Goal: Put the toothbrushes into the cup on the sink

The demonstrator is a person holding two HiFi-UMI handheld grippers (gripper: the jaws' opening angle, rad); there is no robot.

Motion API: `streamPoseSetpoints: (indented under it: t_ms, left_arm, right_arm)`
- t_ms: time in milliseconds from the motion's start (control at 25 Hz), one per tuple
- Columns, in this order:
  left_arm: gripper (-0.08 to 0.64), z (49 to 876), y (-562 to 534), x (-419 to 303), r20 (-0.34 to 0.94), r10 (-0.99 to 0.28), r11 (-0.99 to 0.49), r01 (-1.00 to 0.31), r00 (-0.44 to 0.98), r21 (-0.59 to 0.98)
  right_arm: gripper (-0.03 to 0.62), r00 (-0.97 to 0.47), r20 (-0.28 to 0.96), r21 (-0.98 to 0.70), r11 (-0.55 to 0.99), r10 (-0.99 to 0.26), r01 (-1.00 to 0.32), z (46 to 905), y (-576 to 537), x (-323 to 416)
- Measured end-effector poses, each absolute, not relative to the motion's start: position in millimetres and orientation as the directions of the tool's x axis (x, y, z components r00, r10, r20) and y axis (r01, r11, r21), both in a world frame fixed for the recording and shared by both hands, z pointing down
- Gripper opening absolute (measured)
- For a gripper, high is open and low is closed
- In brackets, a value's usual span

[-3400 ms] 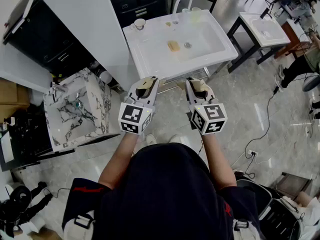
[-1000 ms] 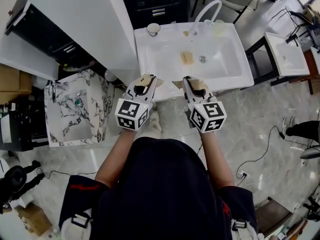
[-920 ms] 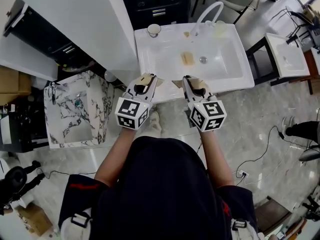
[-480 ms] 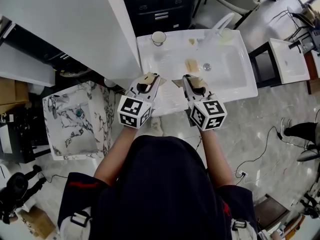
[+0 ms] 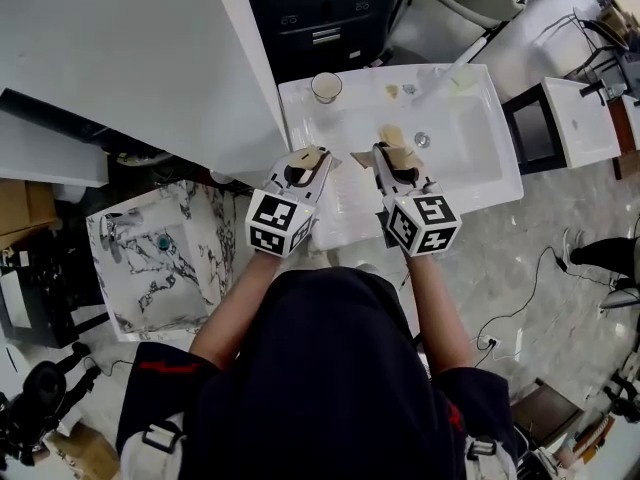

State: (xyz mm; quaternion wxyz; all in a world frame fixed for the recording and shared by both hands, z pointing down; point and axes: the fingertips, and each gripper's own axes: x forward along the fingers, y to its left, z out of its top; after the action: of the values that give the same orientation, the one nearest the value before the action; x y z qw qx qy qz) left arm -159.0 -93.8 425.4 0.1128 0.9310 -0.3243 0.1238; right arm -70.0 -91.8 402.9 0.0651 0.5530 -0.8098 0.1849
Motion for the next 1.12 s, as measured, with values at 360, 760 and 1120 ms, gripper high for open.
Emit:
streamPoseSetpoints:
  t_ms: [360, 760, 1120]
  left_arm:
    - [0.037, 431, -105, -154, 0.309, -0.563, -0.768, -0.623, 0.767, 0.147]
    - [0.037, 439, -126, -144, 0.329, -0.617, -0.713, -0.685, 0.715, 0.152]
    - [0.037, 450, -160, -130, 0.347, -0.676, -0.639, -0.751, 0.650, 0.163]
  right_arm:
    - [0.052, -0.390, 0.333, -0.223, 0.330, -0.859, -0.917, 408, -106, -72]
    - [0.052, -0.467, 0.334, -0.248, 0.402, -0.819, -0.881, 417, -135, -67]
    - [0.052, -0.547, 0.353, -0.272, 0.476, -0.759, -0.836, 431, -174, -56]
